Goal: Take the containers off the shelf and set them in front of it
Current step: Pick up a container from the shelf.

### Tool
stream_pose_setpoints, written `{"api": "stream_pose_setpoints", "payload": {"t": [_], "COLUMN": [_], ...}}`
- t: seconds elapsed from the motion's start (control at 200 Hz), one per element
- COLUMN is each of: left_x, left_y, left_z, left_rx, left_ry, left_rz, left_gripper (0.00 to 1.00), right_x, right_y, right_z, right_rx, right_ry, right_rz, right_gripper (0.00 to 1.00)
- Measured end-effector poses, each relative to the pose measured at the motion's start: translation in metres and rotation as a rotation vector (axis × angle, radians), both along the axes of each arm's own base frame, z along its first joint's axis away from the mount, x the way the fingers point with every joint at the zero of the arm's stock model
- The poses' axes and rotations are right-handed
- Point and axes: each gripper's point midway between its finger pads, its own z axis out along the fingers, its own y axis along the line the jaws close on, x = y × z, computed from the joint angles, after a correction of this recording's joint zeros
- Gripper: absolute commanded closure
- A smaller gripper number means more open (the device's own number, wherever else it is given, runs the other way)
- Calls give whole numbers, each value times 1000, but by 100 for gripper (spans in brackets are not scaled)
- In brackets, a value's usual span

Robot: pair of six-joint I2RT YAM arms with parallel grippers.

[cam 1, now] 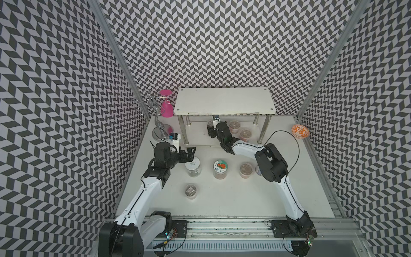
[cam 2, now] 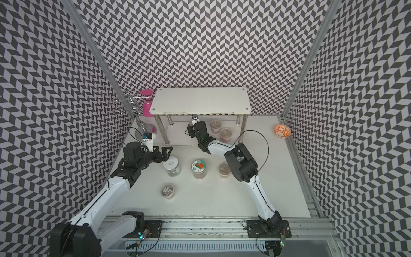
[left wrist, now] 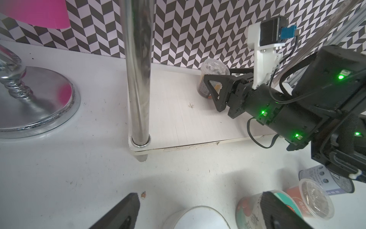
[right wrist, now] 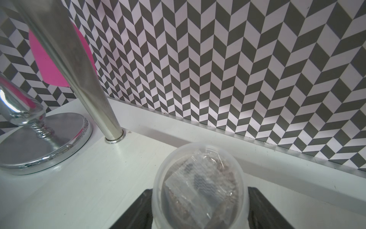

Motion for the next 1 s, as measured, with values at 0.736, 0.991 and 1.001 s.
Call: {"api": "stream_pose_setpoints", "payload": {"t": [0.736,0.991,1.001], "left_x": [1,2,2], "left_y": [-2,-2,-2], "left_z": [-7,-11,-11], "left_rx": [-2,-2,-2], "left_ry": [17,28,28], "left_rz": [-8,-12,-12], "left_gripper": [0,0,0], "right_x": [-27,-38,-39], "right_y": [-8,-16,-17], "right_z": [1,2,3], "right_rx": [1,0,-1], "right_ry": [2,2,2], "right_rz": [64,66,66], "right_gripper": [25,30,30]}}
